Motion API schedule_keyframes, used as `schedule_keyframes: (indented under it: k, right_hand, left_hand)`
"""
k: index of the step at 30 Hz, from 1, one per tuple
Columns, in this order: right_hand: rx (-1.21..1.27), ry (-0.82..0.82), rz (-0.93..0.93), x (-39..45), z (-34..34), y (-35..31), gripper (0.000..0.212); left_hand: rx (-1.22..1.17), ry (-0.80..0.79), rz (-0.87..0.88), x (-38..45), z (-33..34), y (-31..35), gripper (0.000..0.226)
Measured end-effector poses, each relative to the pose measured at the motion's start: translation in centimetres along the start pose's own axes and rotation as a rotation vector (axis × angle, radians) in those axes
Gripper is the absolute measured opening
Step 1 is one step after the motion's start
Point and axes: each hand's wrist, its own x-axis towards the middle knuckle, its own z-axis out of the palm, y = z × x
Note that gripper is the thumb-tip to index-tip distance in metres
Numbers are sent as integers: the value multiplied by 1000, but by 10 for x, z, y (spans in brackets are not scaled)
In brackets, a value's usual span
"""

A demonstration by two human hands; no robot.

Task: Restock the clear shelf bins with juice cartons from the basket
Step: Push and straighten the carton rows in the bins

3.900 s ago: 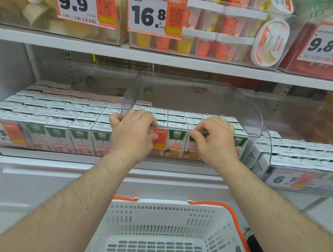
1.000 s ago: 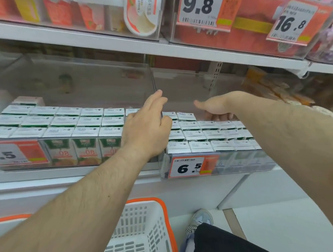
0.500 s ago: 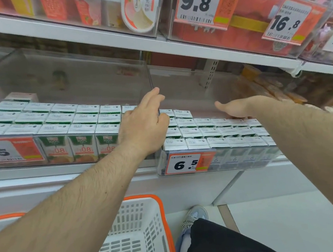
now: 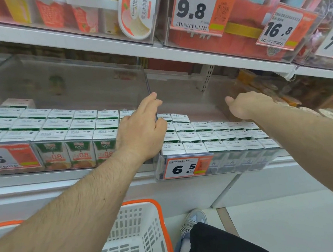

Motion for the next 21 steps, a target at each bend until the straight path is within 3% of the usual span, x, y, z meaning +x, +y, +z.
schedule_keyframes:
  k: [4, 11, 18, 21]
  right_hand:
    - [22, -168, 52, -14, 14, 11, 68]
    - [210, -200, 118, -19, 21, 20, 80]
    - [239, -151, 141, -50, 16, 18, 75]
    - [307, 80, 99, -73, 14, 17, 67]
  left_hand:
    - [-4, -8, -16, -1, -1, 1, 49]
    - [-9, -12, -17, -1, -1, 1, 49]
    - [-9, -24, -17, -1, -2, 0, 50]
    - [-18, -41, -4, -1, -3, 0, 50]
